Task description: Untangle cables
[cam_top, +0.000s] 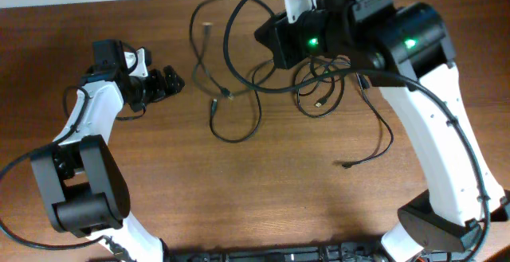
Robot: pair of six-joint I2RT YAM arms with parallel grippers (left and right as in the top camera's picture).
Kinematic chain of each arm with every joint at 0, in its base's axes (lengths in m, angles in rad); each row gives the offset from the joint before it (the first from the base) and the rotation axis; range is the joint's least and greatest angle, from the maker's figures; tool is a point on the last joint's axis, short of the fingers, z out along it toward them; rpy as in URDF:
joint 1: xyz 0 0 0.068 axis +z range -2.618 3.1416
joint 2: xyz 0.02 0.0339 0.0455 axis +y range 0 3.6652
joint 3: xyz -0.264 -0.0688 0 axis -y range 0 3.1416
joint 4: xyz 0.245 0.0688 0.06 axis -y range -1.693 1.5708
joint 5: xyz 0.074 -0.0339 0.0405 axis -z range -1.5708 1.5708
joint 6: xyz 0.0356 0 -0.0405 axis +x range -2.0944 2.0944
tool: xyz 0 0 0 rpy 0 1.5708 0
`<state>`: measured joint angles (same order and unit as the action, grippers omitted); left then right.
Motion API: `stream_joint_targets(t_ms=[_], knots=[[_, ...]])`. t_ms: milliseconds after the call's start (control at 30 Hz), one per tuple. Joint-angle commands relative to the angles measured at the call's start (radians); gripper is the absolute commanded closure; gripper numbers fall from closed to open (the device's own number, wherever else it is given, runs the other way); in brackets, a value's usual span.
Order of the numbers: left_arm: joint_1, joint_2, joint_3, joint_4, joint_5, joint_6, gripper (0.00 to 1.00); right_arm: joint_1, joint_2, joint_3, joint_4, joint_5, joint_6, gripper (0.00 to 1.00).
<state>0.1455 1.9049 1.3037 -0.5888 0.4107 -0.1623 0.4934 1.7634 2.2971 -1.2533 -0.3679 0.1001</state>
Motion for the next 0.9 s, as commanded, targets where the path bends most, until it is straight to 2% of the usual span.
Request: stream_joint_targets(t_ms=[0, 133, 233, 300, 367, 500, 600, 667, 700, 767, 833, 867], knots=[[0.006, 0.010, 0.014, -0.004, -0.016, -0.009, 0.01, 0.004, 0.013, -0.169, -0.010, 0.032, -0.014, 0.96], [0.006, 0.010, 0.014, -0.018, -0.105, -0.009, 0.01, 0.003, 0.013, -0.317, -0.007, 0.032, -0.015, 0.96], [0.006, 0.010, 0.014, -0.023, -0.105, -0.009, 0.01, -0.013, -0.003, -0.262, 0.057, 0.075, -0.019, 0.96], [0.006, 0.010, 0.014, -0.022, -0.105, -0.009, 0.01, -0.062, -0.003, -0.215, 0.128, 0.221, -0.019, 0.96], [0.006, 0.010, 0.014, -0.022, -0.105, -0.009, 0.01, -0.167, -0.003, -0.176, 0.233, 0.301, -0.018, 0.96], [0.006, 0.010, 0.014, -0.023, -0.105, -0.009, 0.01, -0.377, -0.005, -0.139, 0.347, 0.288, -0.018, 0.96], [0.006, 0.010, 0.014, -0.022, -0.105, -0.009, 0.01, -0.590, -0.011, -0.096, 0.495, 0.166, -0.018, 0.96], [0.006, 0.010, 0.014, -0.022, -0.105, -0.009, 0.01, -0.714, -0.003, -0.097, 0.527, 0.168, -0.018, 0.96], [0.006, 0.010, 0.014, -0.022, -0.105, -0.009, 0.01, -0.779, 0.001, -0.101, 0.514, 0.122, -0.013, 0.96], [0.006, 0.010, 0.014, -0.022, -0.105, -0.009, 0.01, -0.865, 0.008, -0.101, 0.419, -0.156, -0.014, 0.96], [0.006, 0.010, 0.014, -0.022, -0.105, -0.009, 0.01, -0.895, 0.006, -0.101, 0.265, -0.414, -0.014, 0.96], [0.006, 0.010, 0.014, -0.022, -0.105, -0.009, 0.01, -0.883, 0.007, -0.101, 0.209, -0.468, -0.015, 0.96]])
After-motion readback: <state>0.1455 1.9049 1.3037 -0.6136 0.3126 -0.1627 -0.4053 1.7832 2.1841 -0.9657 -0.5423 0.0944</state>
